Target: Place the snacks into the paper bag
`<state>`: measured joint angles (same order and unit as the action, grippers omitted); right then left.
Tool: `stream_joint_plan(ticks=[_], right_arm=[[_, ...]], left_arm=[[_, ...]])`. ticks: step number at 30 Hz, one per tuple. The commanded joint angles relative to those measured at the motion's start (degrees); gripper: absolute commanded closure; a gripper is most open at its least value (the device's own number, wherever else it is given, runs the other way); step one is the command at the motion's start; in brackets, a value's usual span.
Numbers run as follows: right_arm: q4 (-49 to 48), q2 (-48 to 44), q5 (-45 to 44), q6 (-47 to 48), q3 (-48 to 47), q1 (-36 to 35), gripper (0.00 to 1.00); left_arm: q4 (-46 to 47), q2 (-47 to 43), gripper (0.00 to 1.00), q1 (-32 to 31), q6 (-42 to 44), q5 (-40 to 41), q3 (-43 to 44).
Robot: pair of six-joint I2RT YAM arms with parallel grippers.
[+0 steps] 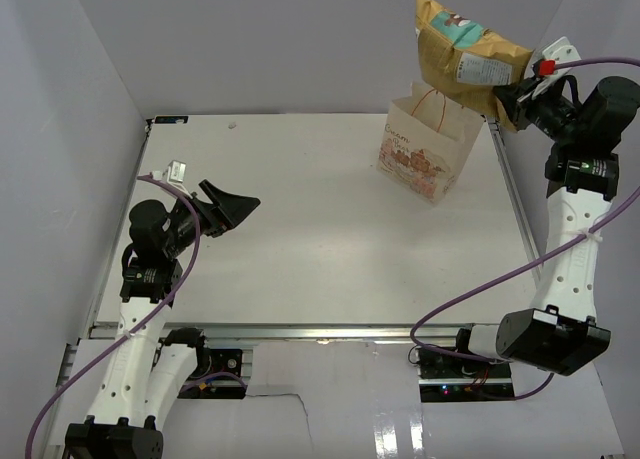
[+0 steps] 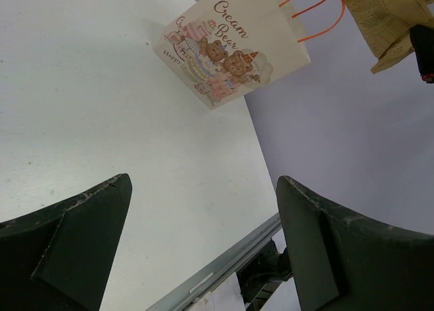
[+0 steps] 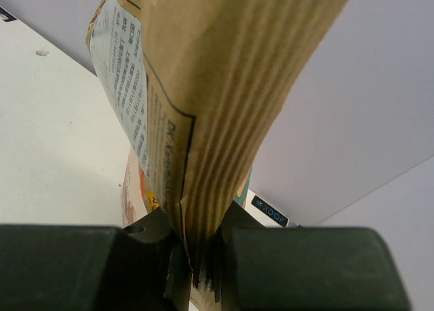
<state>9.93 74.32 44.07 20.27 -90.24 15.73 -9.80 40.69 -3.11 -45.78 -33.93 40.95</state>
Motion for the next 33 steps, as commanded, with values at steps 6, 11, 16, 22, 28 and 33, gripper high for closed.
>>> stream_joint_plan(ticks=[6,11,16,22,28,33], right_arm=[[-4.1,-2.3,0.9,-1.7,0.8,1.9,0.92],[-4.0,-3.1,1.5,-2.3,0.8,2.7,0.92],[-1.7,-3.5,0.6,-2.7,0.7,3.4,0.92],[1.0,-5.7,0.7,-2.0,3.6,4.7,0.92],[4.4,-6.8,0.5,-0.4,4.8,5.4,0.92],[5.6,-7.2,0.1,0.1,5.1,6.0,0.9]], left_arm=[[1.5,-0.4,0.02,0.1,0.0,-1.3,-0.8],[1.9,-0.3,0.02,0.1,0.0,-1.3,-1.0],[2.3,0.0,0.02,0.2,0.0,-1.7,-1.0],[2.5,-0.3,0.02,0.1,-0.1,-1.7,-1.7],[3.1,0.1,0.02,0.1,-0.2,-2.1,-1.9],[3.2,0.3,0.02,0.2,0.0,-2.2,-1.8]])
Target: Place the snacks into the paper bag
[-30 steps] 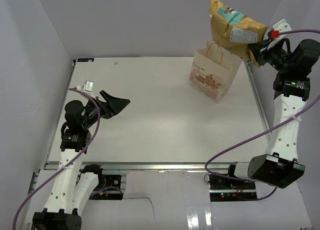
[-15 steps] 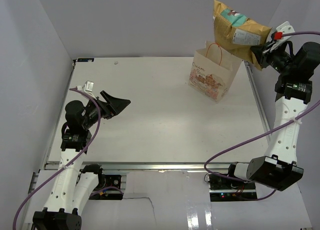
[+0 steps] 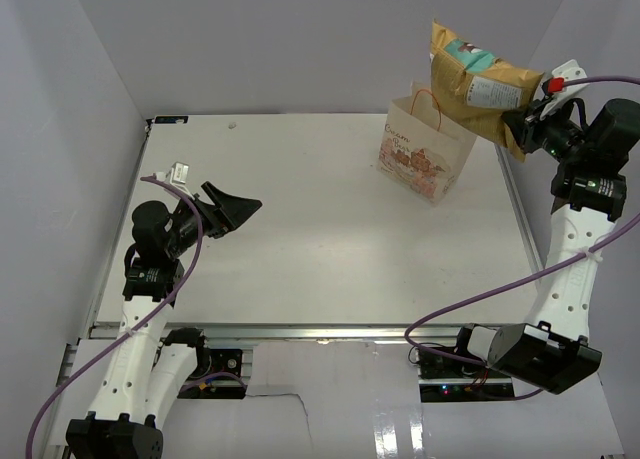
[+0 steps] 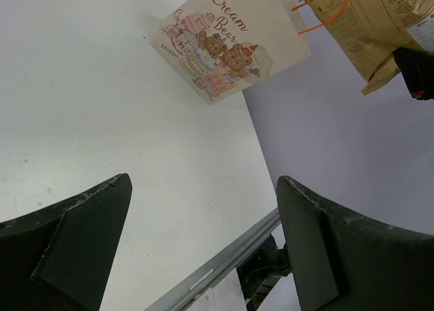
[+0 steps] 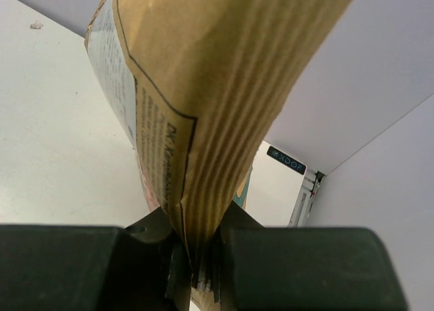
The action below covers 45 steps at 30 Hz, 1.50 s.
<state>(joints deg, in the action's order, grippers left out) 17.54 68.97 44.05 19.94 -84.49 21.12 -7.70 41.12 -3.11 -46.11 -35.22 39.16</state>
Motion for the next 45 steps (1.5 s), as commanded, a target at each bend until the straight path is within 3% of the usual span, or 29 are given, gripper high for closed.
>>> stream_joint_plan(ticks=[1,23,39,45], right_arm=[[-1.7,-1.8,0.2,0.5,-0.9,0.7,0.9],[0.0,-0.9,-1.4,2.6,-0.7,1.0,0.71],[-1.4,1.1,-0.8,0.6,-2.2,1.0,0.7],[-3.0,5.8,0.9,-3.9,-6.6,0.8,0.56]], left_arm=[[1.1,-0.1,0.02,0.1,0.4,-0.9,-0.2],[1.5,-0.2,0.02,0.1,0.3,-1.1,-0.7],[1.6,-0.3,0.02,0.1,0.2,-1.2,-1.0],[2.2,0.1,0.02,0.1,0.0,-1.4,-0.9]])
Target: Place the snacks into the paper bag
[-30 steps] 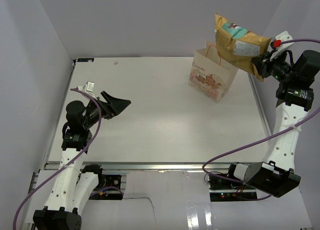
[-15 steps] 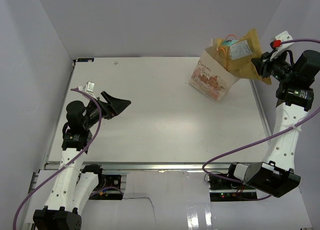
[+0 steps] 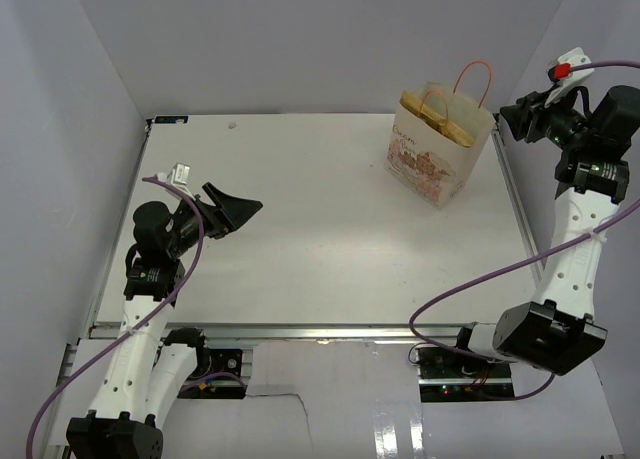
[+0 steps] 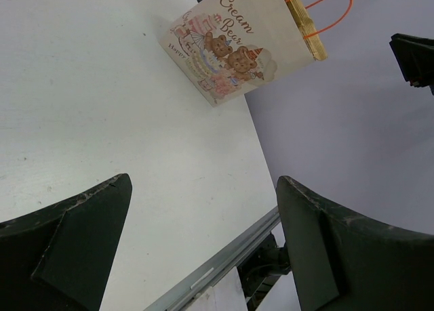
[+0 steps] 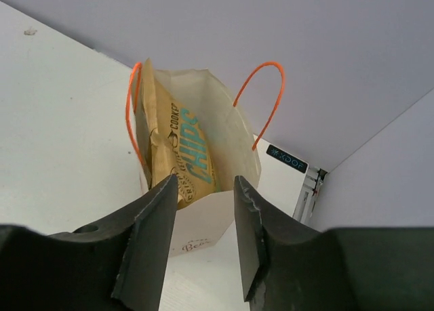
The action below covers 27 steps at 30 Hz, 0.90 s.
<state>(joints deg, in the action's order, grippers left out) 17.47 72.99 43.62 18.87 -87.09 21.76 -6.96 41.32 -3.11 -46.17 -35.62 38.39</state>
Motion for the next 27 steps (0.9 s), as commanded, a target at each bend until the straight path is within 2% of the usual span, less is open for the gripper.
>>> stream_joint_plan(ticks=[1,2,4,5,6,8,10,11,13,14,15,17,20,27], right_arm=[[-2.3,2.2,2.0,-2.7,-6.0,0.1,0.54],[0.9,2.8,3.2,-1.4,-7.4,-0.2,0.52],[6.9,5.1,7.9,1.1,-13.5,-0.9,0.41],[15.9,6.3,8.5,4.3,-16.2,-3.0,0.37],[21.5,8.8,7.7,6.7,-19.3,-4.3,0.27],[36.2,10.9,6.5,13.9,-25.8,-8.5,0.16],[38.0,9.5,2.5,13.9,-23.5,-9.5,0.01],[37.5,8.0,1.2,13.6,-17.9,-9.5,0.1],[34.4,2.9,-4.0,13.6,-11.6,-9.5,0.1],[32.2,-1.2,-6.7,12.3,-4.1,-9.5,0.1],[26.6,-3.4,-13.1,7.3,-0.3,-9.5,0.1],[21.3,-8.6,-21.1,2.4,8.5,-9.5,0.1],[20.8,-11.8,-27.5,-0.6,13.6,-9.5,0.1],[22.9,-12.9,-32.4,-2.3,17.5,-9.5,0.1]], left_arm=[[1.2,-0.3,0.02,0.1,0.0,-1.0,-0.2],[1.0,-0.4,0.02,0.1,0.2,-0.9,-0.1],[0.5,-0.4,0.02,0.2,0.6,-0.8,-0.1],[0.4,-0.3,0.02,0.1,0.9,-0.6,0.0],[-0.4,-0.2,0.02,0.2,2.1,-0.4,0.3],[-3.1,0.4,0.02,0.1,5.0,2.4,2.9],[-9.2,0.5,0.02,0.2,11.0,6.0,5.7],[-11.0,0.5,0.02,0.1,12.8,8.1,7.2],[-14.3,0.0,0.02,0.1,16.9,13.5,10.3],[-14.9,-0.1,0.02,0.1,17.8,14.8,11.1],[-15.8,-0.2,0.02,0.1,18.5,16.3,11.9],[-16.2,0.1,0.02,0.2,19.6,16.8,12.5],[-16.2,0.3,0.02,0.1,19.5,16.3,12.2],[-15.8,-0.1,0.02,0.1,18.6,15.4,11.4]])
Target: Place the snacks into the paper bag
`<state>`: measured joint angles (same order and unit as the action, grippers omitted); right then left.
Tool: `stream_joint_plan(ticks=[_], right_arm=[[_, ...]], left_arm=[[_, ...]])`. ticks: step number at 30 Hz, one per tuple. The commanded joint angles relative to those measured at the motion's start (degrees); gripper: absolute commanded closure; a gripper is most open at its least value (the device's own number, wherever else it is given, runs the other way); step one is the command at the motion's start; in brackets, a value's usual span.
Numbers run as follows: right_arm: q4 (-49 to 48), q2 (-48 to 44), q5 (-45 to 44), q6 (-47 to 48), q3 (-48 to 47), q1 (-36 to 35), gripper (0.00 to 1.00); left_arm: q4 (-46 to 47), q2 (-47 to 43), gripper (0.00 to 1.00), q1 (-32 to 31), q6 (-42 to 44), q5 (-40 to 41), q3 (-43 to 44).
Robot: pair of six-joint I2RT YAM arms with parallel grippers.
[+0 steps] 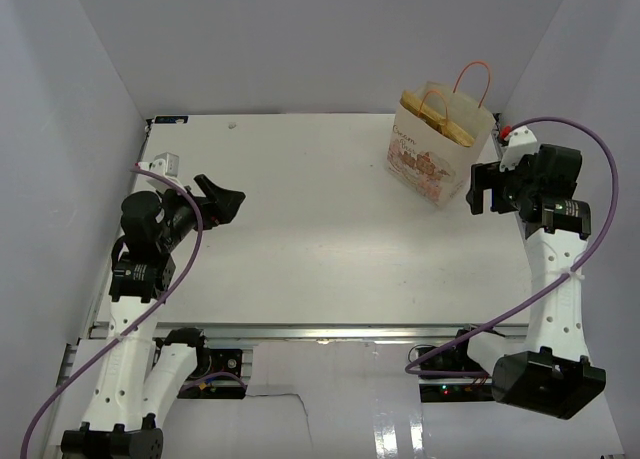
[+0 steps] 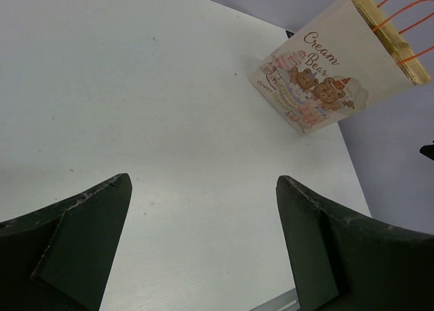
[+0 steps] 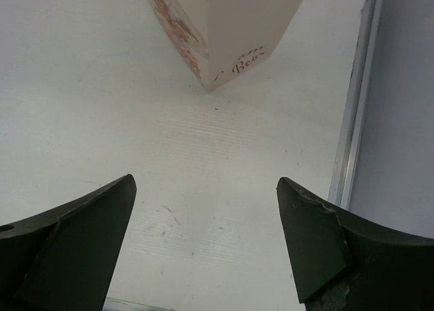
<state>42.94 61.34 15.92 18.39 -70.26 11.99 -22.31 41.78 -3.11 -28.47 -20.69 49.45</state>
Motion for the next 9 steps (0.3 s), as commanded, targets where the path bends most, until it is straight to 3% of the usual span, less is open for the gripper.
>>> stream_joint_plan(ticks=[1,9], right_arm=[[-2.8,-1.3,-4.6,-1.8,0.6,0.3,0.1],[-5.1,-1.3,-3.5,-2.8,-0.4,0.3,0.1]], left_arm=[[-0.5,-0.8,0.02,0.1,1.0,0.5,0.6],[-2.2,-1.9,0.02,0.1,1.6,0.8,0.9]])
